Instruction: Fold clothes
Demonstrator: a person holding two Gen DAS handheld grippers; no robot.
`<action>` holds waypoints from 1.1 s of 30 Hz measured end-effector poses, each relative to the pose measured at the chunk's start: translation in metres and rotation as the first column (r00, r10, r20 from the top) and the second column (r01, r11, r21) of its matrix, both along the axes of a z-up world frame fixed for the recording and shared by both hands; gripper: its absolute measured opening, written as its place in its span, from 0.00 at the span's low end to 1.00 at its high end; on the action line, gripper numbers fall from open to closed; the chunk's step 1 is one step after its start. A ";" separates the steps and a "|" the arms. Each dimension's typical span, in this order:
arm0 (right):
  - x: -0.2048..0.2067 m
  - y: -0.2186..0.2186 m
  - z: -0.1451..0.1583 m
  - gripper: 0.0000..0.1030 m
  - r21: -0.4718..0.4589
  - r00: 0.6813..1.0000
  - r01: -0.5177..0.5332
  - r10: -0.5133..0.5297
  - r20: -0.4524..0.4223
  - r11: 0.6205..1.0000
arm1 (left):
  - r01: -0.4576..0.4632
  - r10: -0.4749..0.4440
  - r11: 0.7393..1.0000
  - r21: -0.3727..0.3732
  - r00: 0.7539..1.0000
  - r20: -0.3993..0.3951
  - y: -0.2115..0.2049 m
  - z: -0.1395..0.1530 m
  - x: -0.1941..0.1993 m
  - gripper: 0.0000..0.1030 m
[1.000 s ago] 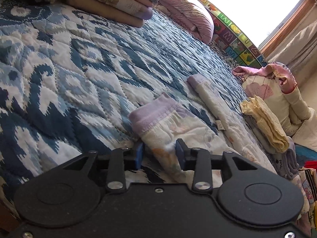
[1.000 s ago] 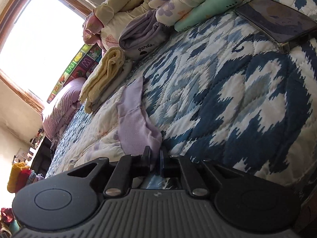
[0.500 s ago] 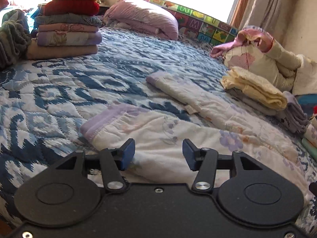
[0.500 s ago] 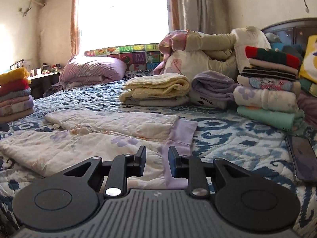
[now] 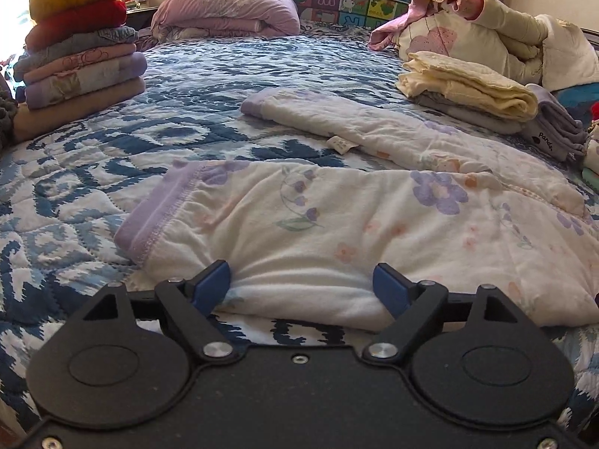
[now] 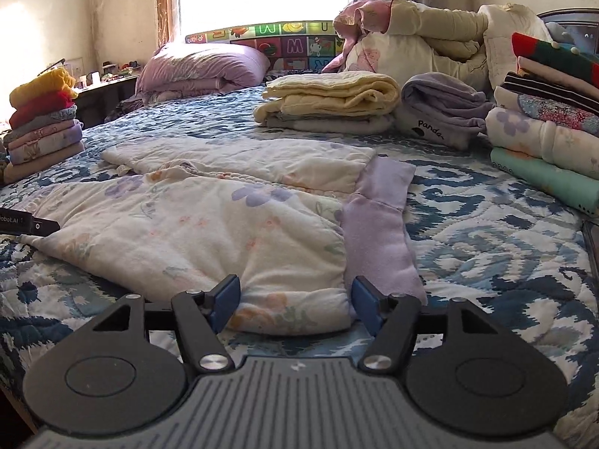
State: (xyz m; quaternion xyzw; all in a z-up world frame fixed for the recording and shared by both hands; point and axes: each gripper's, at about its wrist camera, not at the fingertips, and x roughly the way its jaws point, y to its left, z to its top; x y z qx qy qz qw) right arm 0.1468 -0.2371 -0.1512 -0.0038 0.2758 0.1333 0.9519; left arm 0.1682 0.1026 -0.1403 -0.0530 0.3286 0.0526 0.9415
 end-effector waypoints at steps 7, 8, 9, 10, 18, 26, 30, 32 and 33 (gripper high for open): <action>0.009 -0.027 0.012 0.58 0.077 0.999 -0.049 0.048 0.019 0.996 | -0.027 0.027 1.000 -0.016 0.999 0.019 0.001 0.012 -0.003 0.85; 0.011 -0.033 0.015 0.58 0.096 0.999 -0.047 0.044 0.030 0.994 | -0.052 0.053 0.998 -0.023 0.998 0.029 0.004 0.018 -0.004 0.85; 0.012 -0.039 0.017 0.58 0.104 0.998 -0.046 0.042 0.042 0.994 | -0.079 0.080 0.997 -0.025 0.996 0.040 0.005 0.022 -0.005 0.85; 0.014 -0.045 0.019 0.58 0.110 0.998 -0.045 0.040 0.053 0.993 | -0.096 0.097 0.995 -0.018 0.994 0.052 0.007 0.027 -0.005 0.85; 0.009 -0.054 0.031 0.59 0.053 0.981 -0.120 0.110 0.161 0.991 | -0.050 0.018 0.971 0.233 0.990 0.138 -0.003 0.070 -0.002 0.85; 0.004 -0.058 0.039 0.62 -0.049 0.953 -0.167 0.173 0.247 0.985 | 0.073 -0.136 0.838 0.541 0.988 0.078 0.000 0.082 -0.002 0.85; 0.003 -0.058 0.035 0.62 -0.100 0.948 -0.182 0.201 0.248 0.978 | 0.114 -0.160 0.775 0.622 0.987 0.018 0.010 0.072 -0.007 0.85; 0.001 -0.057 0.033 0.62 -0.139 0.944 -0.195 0.225 0.243 0.971 | 0.137 -0.170 0.754 0.642 0.985 -0.010 0.014 0.065 -0.012 0.85; -0.001 -0.054 0.030 0.62 -0.159 0.941 -0.201 0.235 0.242 0.967 | 0.148 -0.180 0.741 0.655 0.983 -0.019 0.016 0.062 -0.016 0.85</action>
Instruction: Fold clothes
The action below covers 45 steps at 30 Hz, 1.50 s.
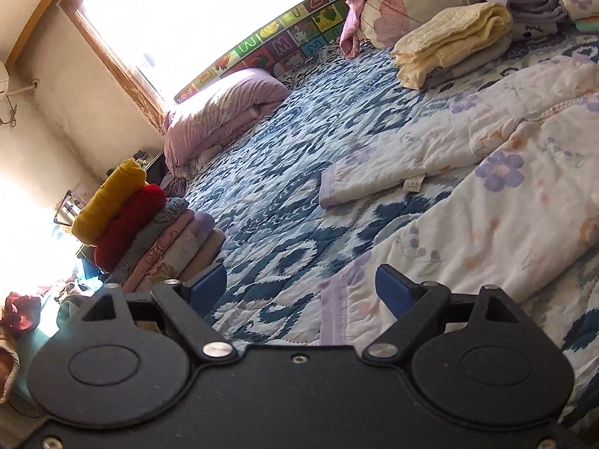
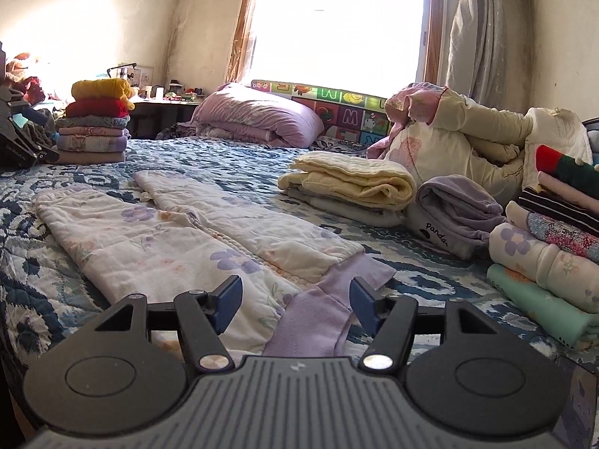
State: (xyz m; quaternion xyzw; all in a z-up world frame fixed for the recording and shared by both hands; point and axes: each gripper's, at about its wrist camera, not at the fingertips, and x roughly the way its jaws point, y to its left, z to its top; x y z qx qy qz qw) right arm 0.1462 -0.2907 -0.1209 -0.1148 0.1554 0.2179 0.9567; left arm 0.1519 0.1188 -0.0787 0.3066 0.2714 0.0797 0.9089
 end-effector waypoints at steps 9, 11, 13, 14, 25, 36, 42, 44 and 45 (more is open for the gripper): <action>-0.028 0.014 -0.019 0.62 -0.220 0.998 -0.042 0.051 0.038 0.975 | 0.133 -0.130 0.989 0.068 0.991 -0.041 0.011 -0.033 -0.029 0.85; -0.035 0.018 -0.026 0.62 -0.283 0.997 -0.050 0.065 0.043 0.958 | 0.182 -0.178 0.980 0.084 0.982 -0.055 0.010 -0.041 -0.034 0.85; -0.039 0.022 -0.034 0.62 -0.337 0.997 -0.052 0.071 0.043 0.940 | 0.233 -0.227 0.966 0.110 0.972 -0.063 0.007 -0.049 -0.040 0.84; -0.040 0.024 -0.038 0.61 -0.364 0.996 -0.052 0.073 0.043 0.930 | 0.256 -0.249 0.959 0.121 0.966 -0.068 0.006 -0.053 -0.043 0.84; -0.041 0.038 -0.055 0.57 -0.509 0.986 -0.032 0.111 0.125 0.860 | 0.361 -0.351 0.905 0.224 0.932 -0.084 0.007 -0.083 -0.038 0.67; -0.031 0.035 -0.056 0.30 -0.541 0.974 -0.100 0.193 0.117 0.835 | 0.365 -0.358 0.907 0.208 0.931 -0.072 0.003 -0.082 -0.029 0.17; -0.023 0.022 -0.036 0.03 -0.421 0.986 -0.077 0.132 0.102 0.904 | 0.280 -0.286 0.953 0.115 0.958 0.033 0.003 -0.059 -0.014 0.12; -0.018 0.017 -0.028 0.03 -0.357 0.988 -0.064 0.108 0.106 0.932 | 0.261 -0.266 0.962 0.083 0.962 0.060 0.003 -0.049 -0.006 0.11; -0.014 0.016 -0.025 0.03 -0.337 0.989 -0.061 0.101 0.103 0.939 | 0.251 -0.256 0.966 0.066 0.964 0.071 0.002 -0.044 0.000 0.11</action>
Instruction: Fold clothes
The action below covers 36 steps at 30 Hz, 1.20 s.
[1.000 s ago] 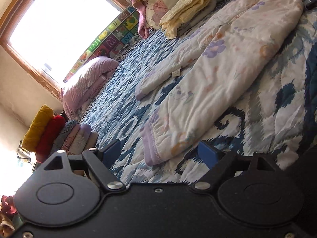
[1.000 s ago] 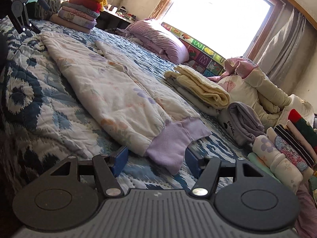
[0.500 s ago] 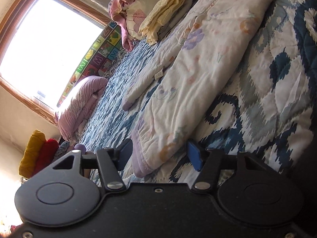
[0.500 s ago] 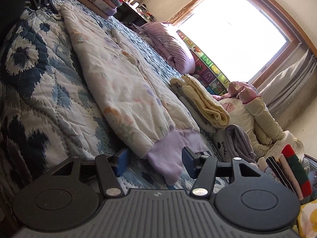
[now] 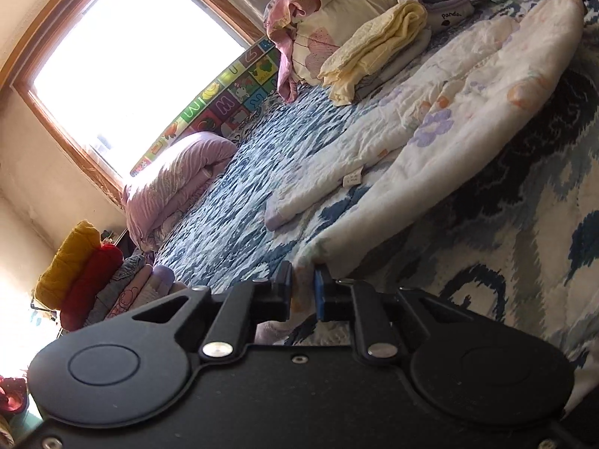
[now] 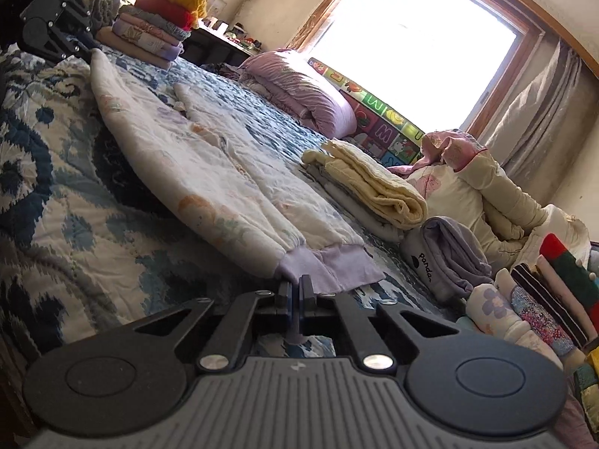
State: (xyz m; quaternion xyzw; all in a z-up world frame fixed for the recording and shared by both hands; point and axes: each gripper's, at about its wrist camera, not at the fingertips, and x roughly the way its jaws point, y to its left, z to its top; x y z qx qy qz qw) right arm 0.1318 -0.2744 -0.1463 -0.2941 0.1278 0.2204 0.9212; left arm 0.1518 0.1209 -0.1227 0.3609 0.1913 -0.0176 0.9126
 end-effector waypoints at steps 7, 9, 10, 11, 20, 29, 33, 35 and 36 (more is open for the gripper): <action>0.035 -0.014 0.024 0.03 0.226 0.997 0.076 -0.072 -0.029 0.971 | -0.040 0.045 0.995 -0.089 0.998 0.052 -0.005 0.035 0.042 0.10; 0.047 -0.017 0.027 0.03 0.271 0.995 0.094 -0.086 -0.043 0.958 | -0.044 0.051 0.994 -0.095 0.997 0.065 -0.008 0.042 0.057 0.09; 0.053 -0.018 0.028 0.03 0.292 0.994 0.103 -0.093 -0.050 0.951 | -0.047 0.053 0.994 -0.096 0.996 0.068 -0.010 0.044 0.064 0.09; 0.060 -0.019 0.029 0.03 0.314 0.993 0.113 -0.100 -0.058 0.943 | -0.049 0.056 0.994 -0.095 0.996 0.070 -0.011 0.046 0.070 0.09; 0.123 -0.031 0.034 0.03 0.460 0.974 0.217 -0.159 -0.162 0.861 | -0.079 0.086 0.991 -0.110 0.994 0.063 -0.021 0.051 0.133 0.08; 0.173 -0.032 0.027 0.03 0.487 0.951 0.293 -0.198 -0.238 0.822 | -0.095 0.094 0.990 -0.107 0.995 -0.014 -0.027 0.040 0.191 0.08; 0.192 -0.034 0.019 0.03 0.483 0.930 0.341 -0.215 -0.297 0.806 | -0.096 0.090 0.990 -0.105 0.994 -0.062 -0.027 0.035 0.212 0.08; 0.199 -0.035 0.016 0.03 0.483 0.919 0.366 -0.226 -0.324 0.796 | -0.097 0.088 0.989 -0.109 0.993 -0.083 -0.027 0.032 0.221 0.08; 0.202 -0.035 0.015 0.03 0.485 0.914 0.376 -0.228 -0.336 0.789 | -0.098 0.088 0.989 -0.113 0.992 -0.090 -0.027 0.030 0.226 0.08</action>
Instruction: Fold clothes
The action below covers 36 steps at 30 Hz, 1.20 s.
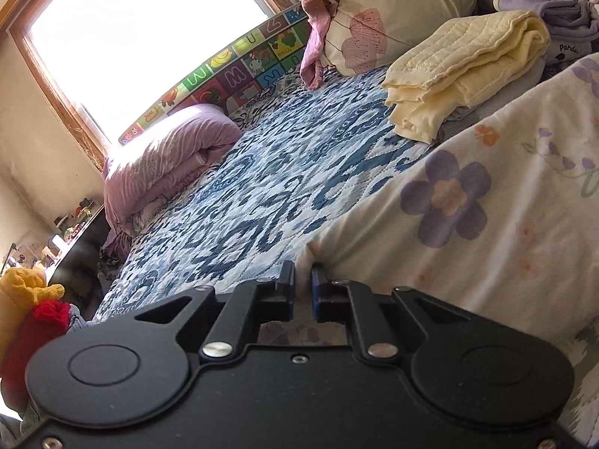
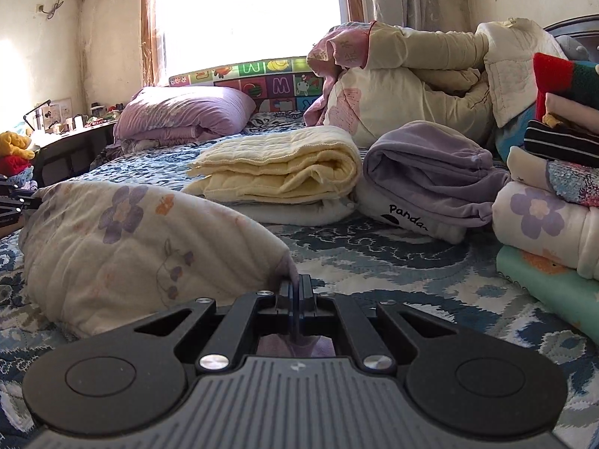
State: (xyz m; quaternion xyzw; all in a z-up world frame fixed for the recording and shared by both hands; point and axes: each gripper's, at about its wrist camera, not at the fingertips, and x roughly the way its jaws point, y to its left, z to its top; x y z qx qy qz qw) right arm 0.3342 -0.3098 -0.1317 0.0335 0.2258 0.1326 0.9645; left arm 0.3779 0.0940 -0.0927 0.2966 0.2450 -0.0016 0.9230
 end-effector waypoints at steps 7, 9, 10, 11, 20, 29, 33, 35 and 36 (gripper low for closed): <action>0.015 0.000 -0.011 0.05 -0.006 0.996 0.056 -0.056 -0.076 0.998 | -0.131 0.135 0.986 -0.105 0.991 0.027 0.023 0.006 0.011 0.46; 0.013 -0.007 -0.009 0.17 0.001 0.991 0.115 -0.115 -0.067 0.993 | -0.230 0.250 0.944 -0.235 0.966 0.060 0.049 0.023 0.000 0.46; 0.010 -0.011 -0.007 0.18 0.015 0.989 0.142 -0.141 -0.051 0.990 | -0.256 0.283 0.923 -0.288 0.957 0.056 0.060 0.029 -0.004 0.46; 0.008 -0.017 -0.005 0.21 0.031 0.985 0.168 -0.167 -0.033 0.985 | -0.280 0.316 0.896 -0.343 0.947 0.053 0.071 0.033 -0.010 0.46; -0.020 0.019 0.014 0.22 -0.038 0.988 -0.029 0.035 0.153 0.999 | -0.215 0.260 0.826 -0.521 0.965 0.015 0.059 0.027 -0.025 0.44; -0.007 0.044 0.002 0.39 -0.042 0.991 -0.123 0.124 0.043 0.992 | -0.249 0.215 0.860 -0.446 0.969 -0.124 0.013 -0.037 0.001 0.52; 0.005 0.047 -0.012 0.40 -0.066 0.990 -0.120 0.114 -0.081 0.991 | -0.286 0.254 0.848 -0.446 0.958 -0.132 0.009 -0.019 -0.004 0.47; -0.003 0.050 -0.010 0.39 -0.086 0.993 -0.120 0.117 -0.030 0.989 | -0.209 0.196 0.856 -0.472 0.978 -0.078 -0.012 -0.003 -0.017 0.47; -0.008 0.050 -0.007 0.39 -0.083 0.993 -0.120 0.121 0.006 0.989 | -0.155 0.151 0.853 -0.499 0.987 -0.049 -0.025 0.006 -0.025 0.47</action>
